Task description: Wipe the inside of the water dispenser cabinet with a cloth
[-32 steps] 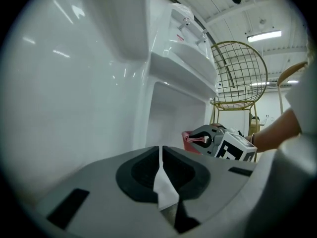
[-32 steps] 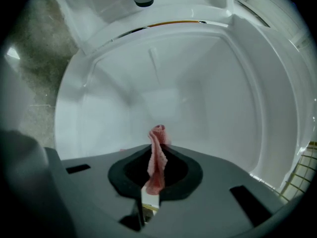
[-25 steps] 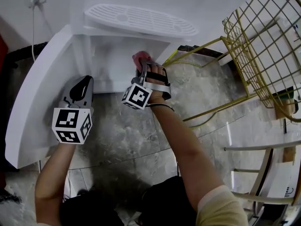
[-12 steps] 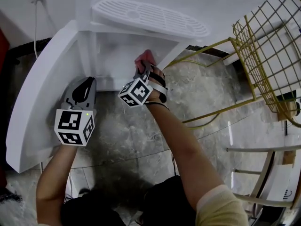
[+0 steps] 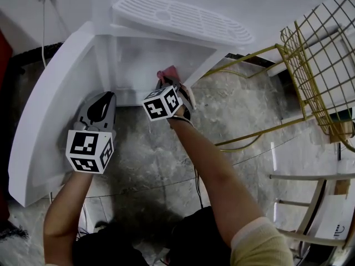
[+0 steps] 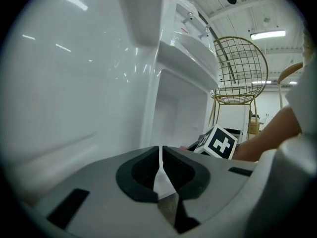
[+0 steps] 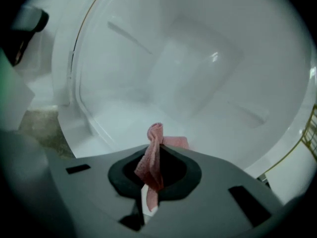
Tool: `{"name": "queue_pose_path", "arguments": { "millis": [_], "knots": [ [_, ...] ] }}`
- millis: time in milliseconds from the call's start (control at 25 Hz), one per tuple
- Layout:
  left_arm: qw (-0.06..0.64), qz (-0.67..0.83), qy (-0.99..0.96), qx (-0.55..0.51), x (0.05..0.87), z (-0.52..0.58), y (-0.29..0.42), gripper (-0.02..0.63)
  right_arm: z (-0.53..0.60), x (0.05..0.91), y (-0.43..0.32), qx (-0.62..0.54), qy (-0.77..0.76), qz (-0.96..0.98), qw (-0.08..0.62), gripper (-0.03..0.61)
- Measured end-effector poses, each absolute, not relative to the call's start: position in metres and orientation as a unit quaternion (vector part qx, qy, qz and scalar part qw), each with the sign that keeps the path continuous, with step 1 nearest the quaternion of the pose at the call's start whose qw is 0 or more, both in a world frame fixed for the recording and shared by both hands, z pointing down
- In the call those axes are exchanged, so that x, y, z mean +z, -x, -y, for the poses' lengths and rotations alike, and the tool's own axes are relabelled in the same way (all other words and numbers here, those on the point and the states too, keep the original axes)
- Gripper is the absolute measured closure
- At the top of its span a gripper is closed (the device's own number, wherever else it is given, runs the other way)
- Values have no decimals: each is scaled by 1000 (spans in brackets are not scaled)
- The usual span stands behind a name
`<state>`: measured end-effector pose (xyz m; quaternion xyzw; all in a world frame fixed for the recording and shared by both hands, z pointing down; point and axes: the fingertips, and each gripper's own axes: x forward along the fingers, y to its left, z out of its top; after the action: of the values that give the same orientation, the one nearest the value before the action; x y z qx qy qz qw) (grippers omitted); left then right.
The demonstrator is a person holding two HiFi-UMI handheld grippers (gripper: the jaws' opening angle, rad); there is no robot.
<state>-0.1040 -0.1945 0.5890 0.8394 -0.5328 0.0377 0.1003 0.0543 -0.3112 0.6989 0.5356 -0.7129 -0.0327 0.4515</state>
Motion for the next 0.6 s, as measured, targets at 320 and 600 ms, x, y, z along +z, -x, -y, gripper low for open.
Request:
{"name": "queue_pose_path", "arguments": {
  "millis": [320, 600],
  "knots": [
    [102, 532, -840, 42, 591, 190, 107, 595, 313, 701, -32, 60, -530, 764, 362, 549],
    [104, 534, -838, 43, 592, 190, 110, 595, 305, 699, 7, 60, -468, 818, 329, 549]
  ]
}}
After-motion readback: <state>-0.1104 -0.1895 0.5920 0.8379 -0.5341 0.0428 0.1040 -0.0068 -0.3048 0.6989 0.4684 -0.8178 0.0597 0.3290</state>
